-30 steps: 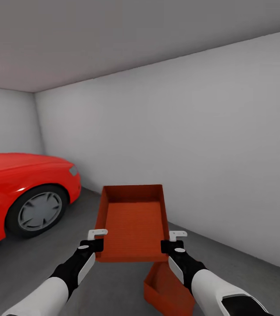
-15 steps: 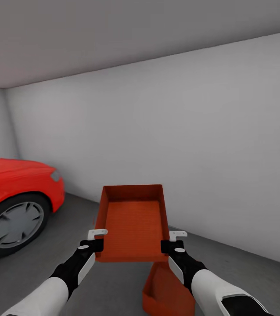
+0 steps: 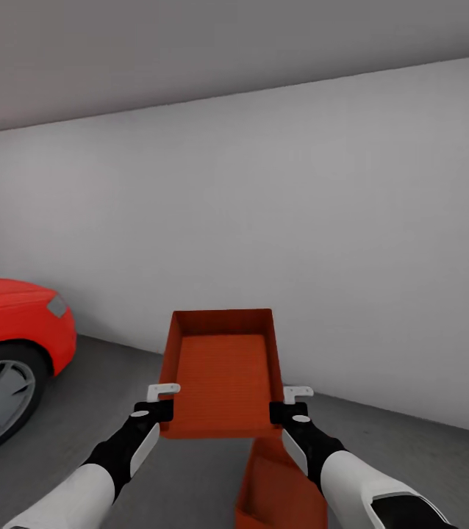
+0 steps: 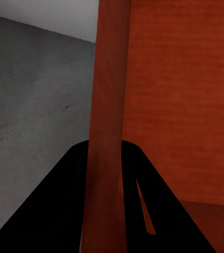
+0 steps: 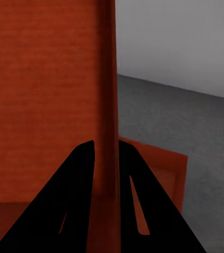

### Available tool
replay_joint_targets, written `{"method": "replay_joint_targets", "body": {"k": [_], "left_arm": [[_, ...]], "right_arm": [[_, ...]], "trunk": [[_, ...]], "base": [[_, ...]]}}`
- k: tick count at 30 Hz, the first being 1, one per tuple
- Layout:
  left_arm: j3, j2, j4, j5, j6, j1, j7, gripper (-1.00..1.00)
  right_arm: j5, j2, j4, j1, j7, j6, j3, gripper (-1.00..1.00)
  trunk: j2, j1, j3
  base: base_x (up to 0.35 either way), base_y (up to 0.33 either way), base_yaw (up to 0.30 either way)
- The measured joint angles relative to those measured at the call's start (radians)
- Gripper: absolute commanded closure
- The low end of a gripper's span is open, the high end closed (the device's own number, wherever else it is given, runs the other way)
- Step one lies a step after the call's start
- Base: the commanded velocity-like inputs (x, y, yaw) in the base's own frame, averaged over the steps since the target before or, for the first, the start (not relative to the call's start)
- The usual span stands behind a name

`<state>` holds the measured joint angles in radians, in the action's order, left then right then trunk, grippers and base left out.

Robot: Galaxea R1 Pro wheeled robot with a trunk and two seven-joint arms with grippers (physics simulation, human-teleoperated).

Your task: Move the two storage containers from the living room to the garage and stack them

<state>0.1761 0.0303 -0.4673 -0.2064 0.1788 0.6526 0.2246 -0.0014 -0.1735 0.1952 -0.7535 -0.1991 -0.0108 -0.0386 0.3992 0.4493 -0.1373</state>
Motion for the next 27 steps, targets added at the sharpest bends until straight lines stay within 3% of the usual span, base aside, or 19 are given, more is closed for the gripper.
{"method": "replay_joint_targets", "body": {"k": [21, 27], "left_arm": [[0.001, 0.000, 0.000, 0.000, -0.001, 0.000, 0.000, 1.00], [0.000, -0.001, 0.000, 0.000, 0.000, 0.000, -0.001, 1.00]], "right_arm": [[0.000, 0.000, 0.000, 0.000, 0.000, -0.002, 0.000, 1.00], [0.000, -0.001, 0.000, 0.000, -0.001, -0.001, 0.000, 1.00]], "trunk": [[0.000, 0.000, 0.000], [0.000, 0.000, 0.000]], "base": [[0.114, 0.025, -0.245], [0.234, 0.000, -0.245]]}}
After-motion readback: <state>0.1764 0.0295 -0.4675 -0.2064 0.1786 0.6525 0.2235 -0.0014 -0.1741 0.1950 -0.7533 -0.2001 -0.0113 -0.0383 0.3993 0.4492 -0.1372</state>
